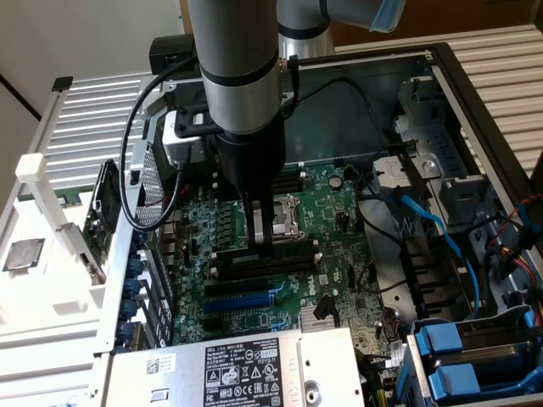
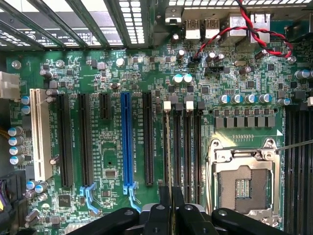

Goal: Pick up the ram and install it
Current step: 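Insert the ram into the slot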

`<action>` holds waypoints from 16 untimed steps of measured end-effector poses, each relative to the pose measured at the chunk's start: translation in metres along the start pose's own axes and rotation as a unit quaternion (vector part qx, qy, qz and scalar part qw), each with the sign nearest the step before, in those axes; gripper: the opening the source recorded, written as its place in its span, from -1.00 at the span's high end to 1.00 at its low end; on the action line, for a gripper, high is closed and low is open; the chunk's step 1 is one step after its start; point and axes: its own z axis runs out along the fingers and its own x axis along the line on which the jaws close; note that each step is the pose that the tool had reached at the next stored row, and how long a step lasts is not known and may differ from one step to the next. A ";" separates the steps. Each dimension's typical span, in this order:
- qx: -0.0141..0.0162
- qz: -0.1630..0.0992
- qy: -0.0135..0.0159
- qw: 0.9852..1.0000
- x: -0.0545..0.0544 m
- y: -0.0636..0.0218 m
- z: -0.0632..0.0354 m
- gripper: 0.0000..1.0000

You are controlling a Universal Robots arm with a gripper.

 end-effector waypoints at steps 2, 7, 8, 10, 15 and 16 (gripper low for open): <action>0.000 0.000 0.000 1.000 0.000 0.0000 0.0001 0.73; 0.000 0.001 0.000 1.000 0.000 0.0000 0.0002 0.73; 0.000 0.001 0.000 1.000 0.001 0.0000 0.0002 0.73; 0.000 0.001 0.000 1.000 0.001 0.0000 0.0001 0.73; 0.000 0.004 0.000 1.000 0.001 0.0000 0.0001 0.73; 0.000 0.004 0.000 1.000 0.001 0.0000 0.0001 0.73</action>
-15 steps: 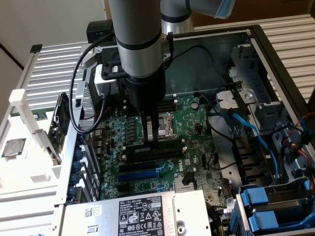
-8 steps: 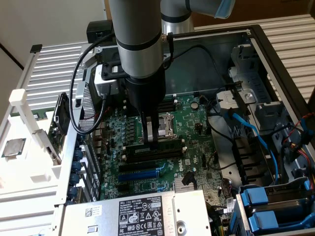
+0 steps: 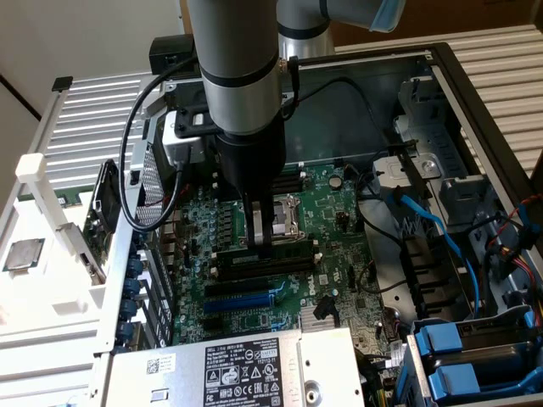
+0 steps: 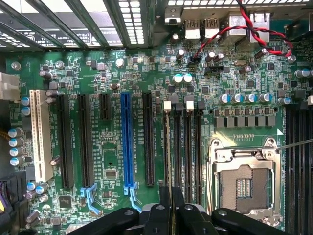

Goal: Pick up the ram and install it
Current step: 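Insert the ram into the slot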

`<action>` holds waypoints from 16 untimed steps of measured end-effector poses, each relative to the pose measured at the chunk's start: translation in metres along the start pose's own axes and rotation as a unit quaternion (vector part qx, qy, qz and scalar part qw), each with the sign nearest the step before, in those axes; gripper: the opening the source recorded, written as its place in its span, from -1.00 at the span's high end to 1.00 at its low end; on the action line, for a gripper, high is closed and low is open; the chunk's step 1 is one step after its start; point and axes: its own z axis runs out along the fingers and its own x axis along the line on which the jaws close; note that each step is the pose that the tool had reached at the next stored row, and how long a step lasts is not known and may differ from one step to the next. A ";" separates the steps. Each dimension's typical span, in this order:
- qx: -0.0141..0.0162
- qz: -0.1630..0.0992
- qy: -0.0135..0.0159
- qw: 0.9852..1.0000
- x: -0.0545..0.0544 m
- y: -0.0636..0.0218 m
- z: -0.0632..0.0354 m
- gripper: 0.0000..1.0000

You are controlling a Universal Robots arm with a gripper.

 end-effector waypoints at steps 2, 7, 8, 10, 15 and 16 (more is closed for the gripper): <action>0.000 0.000 0.000 1.000 0.000 0.0000 0.0000 0.73; 0.000 0.000 0.000 1.000 0.000 0.0000 0.0008 0.73; 0.000 0.000 0.000 1.000 0.000 0.0000 0.0010 0.73; 0.000 0.000 0.000 1.000 0.000 0.0000 0.0010 0.73; 0.000 0.000 0.000 1.000 -0.001 0.0000 0.0014 0.73; 0.000 0.000 0.000 1.000 -0.001 0.0001 0.0014 0.73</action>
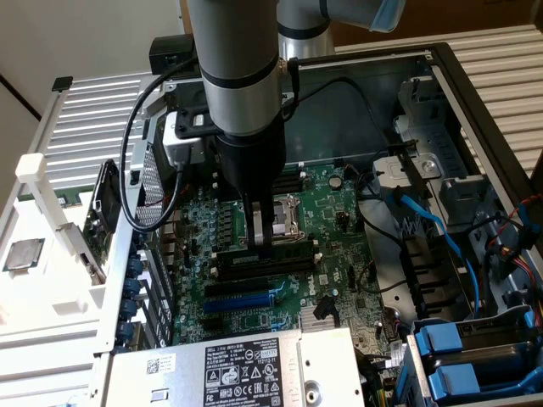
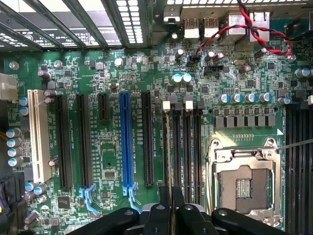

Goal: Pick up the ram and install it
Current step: 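Insert the ram into the slot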

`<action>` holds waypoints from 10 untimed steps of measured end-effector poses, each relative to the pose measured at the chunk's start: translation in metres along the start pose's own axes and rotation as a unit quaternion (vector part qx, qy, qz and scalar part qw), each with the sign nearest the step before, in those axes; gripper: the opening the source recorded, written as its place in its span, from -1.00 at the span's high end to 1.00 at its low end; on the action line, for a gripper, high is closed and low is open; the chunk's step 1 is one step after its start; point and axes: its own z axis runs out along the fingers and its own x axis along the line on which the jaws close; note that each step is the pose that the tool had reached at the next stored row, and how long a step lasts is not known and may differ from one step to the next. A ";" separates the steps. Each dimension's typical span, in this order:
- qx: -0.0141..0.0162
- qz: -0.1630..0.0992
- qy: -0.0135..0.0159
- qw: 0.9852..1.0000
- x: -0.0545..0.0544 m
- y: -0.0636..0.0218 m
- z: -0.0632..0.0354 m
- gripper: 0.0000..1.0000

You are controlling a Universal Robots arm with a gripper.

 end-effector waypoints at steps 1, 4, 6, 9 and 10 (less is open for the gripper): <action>0.000 0.000 0.000 1.000 0.000 0.0004 0.0008 0.73; 0.000 0.000 0.000 1.000 0.000 0.0006 0.0013 0.73; 0.000 0.000 0.000 1.000 0.000 0.0007 0.0014 0.73; 0.000 0.000 0.000 1.000 0.000 0.0009 0.0014 0.73; 0.000 0.000 0.000 1.000 0.000 0.0009 0.0014 0.73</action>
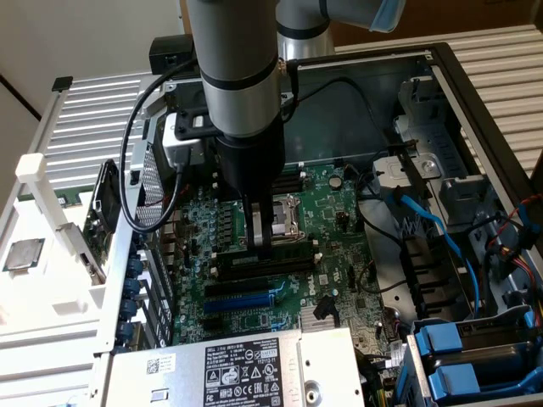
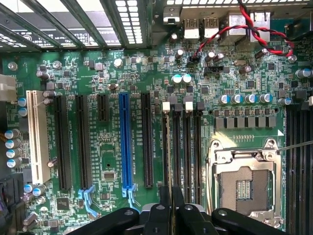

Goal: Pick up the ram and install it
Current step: 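Insert the ram into the slot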

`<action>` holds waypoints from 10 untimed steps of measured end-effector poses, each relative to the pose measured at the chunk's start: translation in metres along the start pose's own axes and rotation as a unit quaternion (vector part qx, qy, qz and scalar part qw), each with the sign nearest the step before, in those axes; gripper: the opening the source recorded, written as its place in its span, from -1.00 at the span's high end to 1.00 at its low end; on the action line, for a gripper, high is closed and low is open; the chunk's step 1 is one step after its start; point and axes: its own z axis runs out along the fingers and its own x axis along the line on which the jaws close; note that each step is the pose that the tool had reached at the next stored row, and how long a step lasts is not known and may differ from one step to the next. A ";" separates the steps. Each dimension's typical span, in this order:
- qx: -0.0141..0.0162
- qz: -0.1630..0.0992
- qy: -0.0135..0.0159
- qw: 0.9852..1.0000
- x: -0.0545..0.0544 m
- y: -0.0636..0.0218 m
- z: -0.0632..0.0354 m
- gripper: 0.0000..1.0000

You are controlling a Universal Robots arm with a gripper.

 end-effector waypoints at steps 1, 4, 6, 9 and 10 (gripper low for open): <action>0.000 0.000 0.000 1.000 0.000 0.0000 0.0000 0.73; 0.000 0.000 0.000 1.000 0.000 -0.0001 0.0000 0.73; 0.000 0.000 -0.001 1.000 0.000 -0.0001 -0.0002 0.73; 0.000 0.000 -0.001 1.000 0.000 -0.0001 -0.0006 0.73; 0.000 0.000 -0.001 1.000 0.000 -0.0001 -0.0008 0.73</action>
